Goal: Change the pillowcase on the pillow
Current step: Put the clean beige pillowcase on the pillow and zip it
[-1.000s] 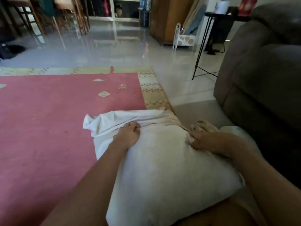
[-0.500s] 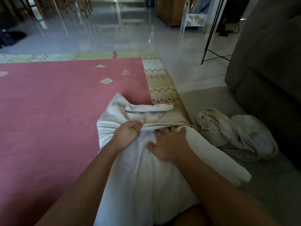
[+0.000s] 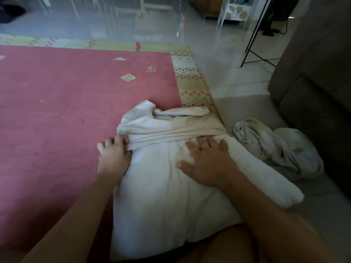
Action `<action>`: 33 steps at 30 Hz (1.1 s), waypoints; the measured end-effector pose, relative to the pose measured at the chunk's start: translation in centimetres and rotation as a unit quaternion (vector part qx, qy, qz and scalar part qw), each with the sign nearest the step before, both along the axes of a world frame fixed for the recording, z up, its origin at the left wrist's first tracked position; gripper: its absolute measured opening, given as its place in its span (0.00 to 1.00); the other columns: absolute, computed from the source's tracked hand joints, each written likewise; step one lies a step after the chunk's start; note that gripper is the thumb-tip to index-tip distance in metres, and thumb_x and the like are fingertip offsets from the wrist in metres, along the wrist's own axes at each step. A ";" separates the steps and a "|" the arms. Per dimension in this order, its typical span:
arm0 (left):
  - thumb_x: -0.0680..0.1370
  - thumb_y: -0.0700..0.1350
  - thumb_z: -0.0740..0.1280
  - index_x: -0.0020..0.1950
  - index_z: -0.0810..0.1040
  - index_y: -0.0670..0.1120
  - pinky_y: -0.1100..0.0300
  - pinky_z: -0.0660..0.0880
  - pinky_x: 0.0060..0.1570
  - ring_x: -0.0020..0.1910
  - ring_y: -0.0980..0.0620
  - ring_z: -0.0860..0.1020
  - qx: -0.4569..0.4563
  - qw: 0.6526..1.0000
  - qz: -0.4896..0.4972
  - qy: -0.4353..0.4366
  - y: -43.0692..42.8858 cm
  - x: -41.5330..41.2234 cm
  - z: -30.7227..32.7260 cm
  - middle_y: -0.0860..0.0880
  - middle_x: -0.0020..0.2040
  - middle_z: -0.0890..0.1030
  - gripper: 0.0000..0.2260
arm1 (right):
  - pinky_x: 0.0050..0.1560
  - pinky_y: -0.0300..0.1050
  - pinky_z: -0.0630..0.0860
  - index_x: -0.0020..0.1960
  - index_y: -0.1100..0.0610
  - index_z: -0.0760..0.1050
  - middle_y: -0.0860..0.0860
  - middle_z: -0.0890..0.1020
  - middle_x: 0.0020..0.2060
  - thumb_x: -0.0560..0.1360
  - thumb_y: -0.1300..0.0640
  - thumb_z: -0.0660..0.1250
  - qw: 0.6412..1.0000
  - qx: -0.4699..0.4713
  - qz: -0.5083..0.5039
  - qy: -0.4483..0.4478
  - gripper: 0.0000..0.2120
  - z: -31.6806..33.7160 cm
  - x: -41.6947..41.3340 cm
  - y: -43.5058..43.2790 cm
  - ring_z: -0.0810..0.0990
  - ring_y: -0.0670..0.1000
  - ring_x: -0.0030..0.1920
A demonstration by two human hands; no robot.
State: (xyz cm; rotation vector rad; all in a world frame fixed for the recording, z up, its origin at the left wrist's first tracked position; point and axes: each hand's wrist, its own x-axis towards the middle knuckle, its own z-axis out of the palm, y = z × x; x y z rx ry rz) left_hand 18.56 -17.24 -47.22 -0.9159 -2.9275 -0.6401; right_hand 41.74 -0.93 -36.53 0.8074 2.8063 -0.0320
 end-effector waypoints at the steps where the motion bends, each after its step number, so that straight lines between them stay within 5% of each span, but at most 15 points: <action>1: 0.74 0.51 0.62 0.57 0.74 0.44 0.42 0.66 0.52 0.53 0.34 0.73 0.004 1.000 0.011 -0.017 -0.8 -0.2 -0.9 0.37 0.51 0.77 0.16 | 0.72 0.69 0.46 0.79 0.47 0.51 0.57 0.56 0.79 0.75 0.27 0.48 1.000 0.001 0.000 -0.006 0.39 -0.1 -0.1 0.0 0.53 0.61 0.78; 7: 0.77 0.40 0.69 0.64 0.71 0.39 0.42 0.68 0.60 0.57 0.30 0.71 0.092 0.966 0.111 -0.215 -3.5 2.1 -1.9 0.31 0.60 0.69 0.17 | 0.70 0.76 0.43 0.79 0.41 0.46 0.52 0.49 0.81 0.73 0.24 0.47 0.994 -0.039 -0.075 -0.066 0.40 -1.2 -0.6 0.4 0.46 0.60 0.79; 11: 0.74 0.39 0.71 0.54 0.71 0.43 0.50 0.67 0.53 0.51 0.42 0.68 0.127 0.977 0.053 -0.163 -5.5 4.8 0.3 0.37 0.54 0.72 0.13 | 0.69 0.78 0.42 0.79 0.41 0.44 0.51 0.45 0.81 0.75 0.26 0.47 0.990 -0.057 -0.100 -0.086 0.39 -2.2 -0.5 0.9 0.42 0.59 0.80; 15: 0.72 0.33 0.70 0.51 0.76 0.41 0.49 0.67 0.49 0.46 0.40 0.71 0.091 0.990 -0.109 -0.017 -6.9 8.2 2.3 0.41 0.47 0.74 0.10 | 0.68 0.80 0.41 0.80 0.44 0.44 0.51 0.45 0.81 0.77 0.29 0.47 0.987 -0.047 -0.105 -0.112 0.37 -2.8 -0.5 0.6 0.40 0.60 0.79; 20: 0.69 0.35 0.59 0.50 0.78 0.42 0.49 0.70 0.50 0.45 0.39 0.74 0.146 0.983 -0.061 -0.090 -6.7 7.9 2.1 0.45 0.44 0.75 0.13 | 0.72 0.72 0.52 0.79 0.56 0.52 0.59 0.57 0.78 0.79 0.42 0.54 1.000 0.006 0.010 -0.006 0.33 -1.8 -1.7 -5.0 0.52 0.62 0.79; 25: 0.65 0.37 0.58 0.42 0.79 0.42 0.58 0.68 0.41 0.40 0.45 0.75 0.178 0.973 -0.087 -0.119 -6.4 7.5 2.5 0.49 0.40 0.75 0.13 | 0.72 0.74 0.39 0.80 0.57 0.45 0.58 0.47 0.80 0.70 0.23 0.54 0.997 -0.066 0.041 -0.005 0.52 -4.2 -3.0 -11.4 0.40 0.66 0.78; 31: 0.65 0.37 0.67 0.48 0.73 0.53 0.60 0.61 0.42 0.44 0.46 0.72 0.145 0.961 -0.213 -0.099 -7.6 8.6 1.8 0.54 0.43 0.69 0.16 | 0.70 0.76 0.41 0.74 0.45 0.69 0.56 0.72 0.71 0.67 0.24 0.51 0.999 -0.017 0.047 0.003 0.42 -7.1 -4.2 -10.8 0.63 0.65 0.74; 33: 0.65 0.38 0.65 0.46 0.73 0.53 0.60 0.59 0.40 0.43 0.47 0.70 0.140 0.965 -0.198 -0.095 -8.0 8.5 1.6 0.54 0.41 0.67 0.13 | 0.70 0.75 0.39 0.73 0.45 0.69 0.55 0.72 0.71 0.65 0.24 0.49 0.999 -0.018 0.049 0.004 0.43 -7.2 -4.3 -10.8 0.63 0.64 0.74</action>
